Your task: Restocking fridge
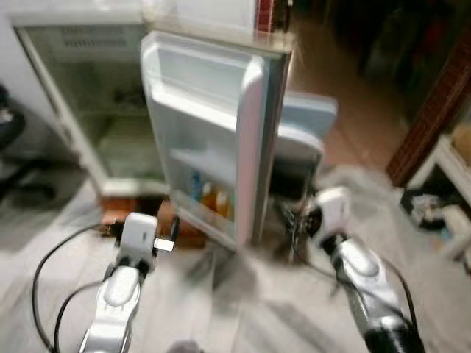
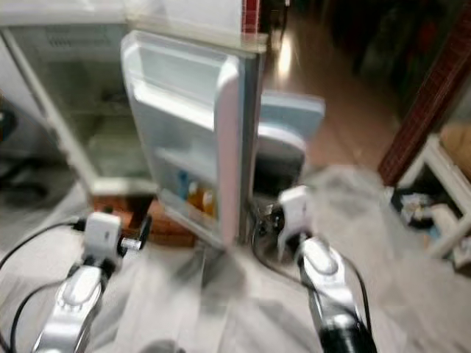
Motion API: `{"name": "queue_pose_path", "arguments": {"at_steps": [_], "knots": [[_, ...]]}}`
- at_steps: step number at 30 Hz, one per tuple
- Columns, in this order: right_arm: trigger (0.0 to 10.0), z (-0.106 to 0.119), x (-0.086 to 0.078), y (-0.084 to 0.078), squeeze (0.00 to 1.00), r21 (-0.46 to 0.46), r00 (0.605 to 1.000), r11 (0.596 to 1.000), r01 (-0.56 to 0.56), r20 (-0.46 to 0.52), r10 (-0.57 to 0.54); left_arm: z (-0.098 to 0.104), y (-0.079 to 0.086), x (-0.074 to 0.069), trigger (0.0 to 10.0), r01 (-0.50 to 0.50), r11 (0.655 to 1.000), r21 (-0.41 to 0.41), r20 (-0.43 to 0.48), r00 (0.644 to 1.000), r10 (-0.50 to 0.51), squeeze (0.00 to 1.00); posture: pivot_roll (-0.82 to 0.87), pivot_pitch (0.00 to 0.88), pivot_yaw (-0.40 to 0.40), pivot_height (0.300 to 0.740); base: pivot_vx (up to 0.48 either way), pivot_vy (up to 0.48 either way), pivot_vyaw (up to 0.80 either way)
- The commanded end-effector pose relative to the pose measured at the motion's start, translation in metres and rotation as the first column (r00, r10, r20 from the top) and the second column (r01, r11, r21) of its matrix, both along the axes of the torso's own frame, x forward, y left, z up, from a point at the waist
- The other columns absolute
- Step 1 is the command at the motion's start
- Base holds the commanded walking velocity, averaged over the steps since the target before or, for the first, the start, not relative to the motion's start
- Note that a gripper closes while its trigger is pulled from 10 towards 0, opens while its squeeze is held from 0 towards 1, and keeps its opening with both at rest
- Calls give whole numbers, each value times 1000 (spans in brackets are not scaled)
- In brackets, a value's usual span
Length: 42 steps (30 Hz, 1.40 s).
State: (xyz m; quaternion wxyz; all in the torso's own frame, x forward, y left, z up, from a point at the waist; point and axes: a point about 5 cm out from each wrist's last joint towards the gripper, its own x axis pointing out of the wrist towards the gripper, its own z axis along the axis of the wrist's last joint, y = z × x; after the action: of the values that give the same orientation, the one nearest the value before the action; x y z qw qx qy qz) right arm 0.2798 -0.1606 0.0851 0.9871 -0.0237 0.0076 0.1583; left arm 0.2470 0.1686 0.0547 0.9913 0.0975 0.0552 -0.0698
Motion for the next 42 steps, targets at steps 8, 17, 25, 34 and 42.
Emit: {"name": "queue_pose_path", "arguments": {"at_steps": [8, 17, 25, 34, 42], "knots": [[10000, 1, 2, 2, 0, -12, 996, 997, 75, 49, -75, 11, 0, 14, 10000, -16, 1000, -10, 48, 999, 16, 0, 2, 0, 16, 740, 0, 0, 0], [10000, 10, 4, -1, 0, -42, 981, 988, 152, 125, -146, 13, 3, 16, 10000, -17, 1000, -14, 61, 998, 18, 0, -1, 0, 23, 740, 117, 0, 51], [10000, 12, 5, -2, 0, -27, 980, 988, 154, 133, -149, 12, 2, 16, 10000, -9, 1000, -21, 63, 998, 10, 0, -1, 0, 20, 740, 302, 0, 515], [10000, 15, 8, -3, 0, -16, 977, 986, 163, 143, -159, 10, 0, 14, 10000, -2, 1000, -26, 54, 999, 4, 0, 1, 0, 15, 740, 342, 0, 0], [10000, 19, 9, -3, 0, -21, 978, 991, 136, 165, -130, 2, 4, 8, 10000, -45, 999, -28, 20, 999, 46, 0, 6, 0, 7, 740, 73, 0, 66]]}}
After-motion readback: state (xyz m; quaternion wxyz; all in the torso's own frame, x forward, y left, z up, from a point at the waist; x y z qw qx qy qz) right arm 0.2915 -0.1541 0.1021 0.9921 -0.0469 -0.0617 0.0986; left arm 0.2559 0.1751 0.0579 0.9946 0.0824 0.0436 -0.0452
